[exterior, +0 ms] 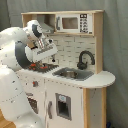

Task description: Play with the kitchen

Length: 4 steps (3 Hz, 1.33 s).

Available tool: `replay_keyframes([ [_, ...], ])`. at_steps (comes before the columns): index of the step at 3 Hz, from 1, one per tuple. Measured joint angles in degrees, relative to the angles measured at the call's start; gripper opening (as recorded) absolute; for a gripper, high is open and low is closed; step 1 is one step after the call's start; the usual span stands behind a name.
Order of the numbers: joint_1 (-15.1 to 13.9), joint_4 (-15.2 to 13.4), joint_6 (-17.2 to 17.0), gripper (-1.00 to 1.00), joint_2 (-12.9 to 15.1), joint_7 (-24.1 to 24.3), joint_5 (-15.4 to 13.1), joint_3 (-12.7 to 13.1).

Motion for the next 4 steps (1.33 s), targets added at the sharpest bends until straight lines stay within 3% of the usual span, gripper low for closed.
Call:
replay_keyframes([
  [1, 0.9, -0.2, -0.5, 1.0, -0.1, 3.9, -0.5, 4.3],
  [2, 1.7, -0.1, 0.3, 1.0, -0.1, 9.6, -0.5, 4.5],
  [3, 0.6, -0.6, 4.5, 1.0, 0.0, 12.8, -0.5, 2.6],
  [4, -1.3, -2.4, 9.9, 1.0, 0.2, 16.2, -0.2, 2.4],
])
